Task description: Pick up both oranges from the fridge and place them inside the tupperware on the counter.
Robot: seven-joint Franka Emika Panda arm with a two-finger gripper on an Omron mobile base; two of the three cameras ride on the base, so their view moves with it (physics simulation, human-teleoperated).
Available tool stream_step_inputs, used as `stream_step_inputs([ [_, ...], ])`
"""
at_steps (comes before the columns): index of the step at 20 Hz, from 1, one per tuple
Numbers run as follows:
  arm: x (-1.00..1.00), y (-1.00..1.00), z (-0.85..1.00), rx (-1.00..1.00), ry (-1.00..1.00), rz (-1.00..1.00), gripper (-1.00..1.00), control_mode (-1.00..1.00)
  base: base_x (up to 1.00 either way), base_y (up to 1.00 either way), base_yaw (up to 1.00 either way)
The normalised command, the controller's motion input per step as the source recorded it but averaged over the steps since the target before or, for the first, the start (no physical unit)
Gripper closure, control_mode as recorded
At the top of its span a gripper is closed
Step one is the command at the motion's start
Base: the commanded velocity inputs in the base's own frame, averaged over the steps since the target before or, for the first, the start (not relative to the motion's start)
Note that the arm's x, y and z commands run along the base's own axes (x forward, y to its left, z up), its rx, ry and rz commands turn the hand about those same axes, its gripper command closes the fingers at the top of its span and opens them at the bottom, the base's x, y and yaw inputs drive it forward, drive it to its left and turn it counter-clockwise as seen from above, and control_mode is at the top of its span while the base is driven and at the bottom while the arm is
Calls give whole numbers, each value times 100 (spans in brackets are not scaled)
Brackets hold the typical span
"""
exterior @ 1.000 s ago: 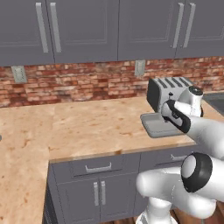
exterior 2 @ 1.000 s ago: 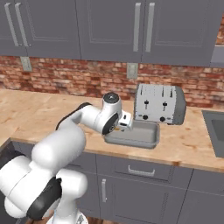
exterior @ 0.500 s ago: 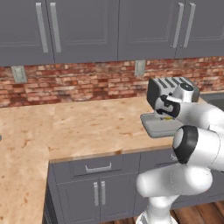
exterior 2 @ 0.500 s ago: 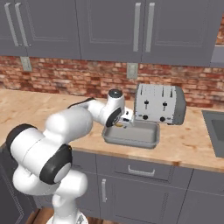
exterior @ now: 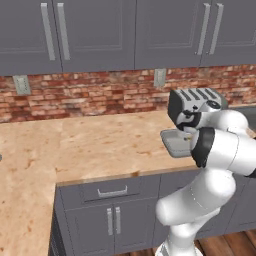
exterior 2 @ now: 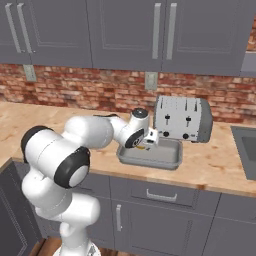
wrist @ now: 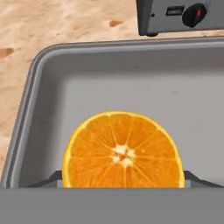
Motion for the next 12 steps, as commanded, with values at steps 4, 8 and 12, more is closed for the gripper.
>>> stream_step_inputs([
  [4, 34, -10, -24, 0, 0, 4, 100, -100, 0, 0, 0],
  [8, 42, -11, -23, 1, 0, 5, 100, -100, 0, 0, 0],
  [12, 44, -7, -27, 1, 0, 5, 100, -100, 0, 0, 0],
])
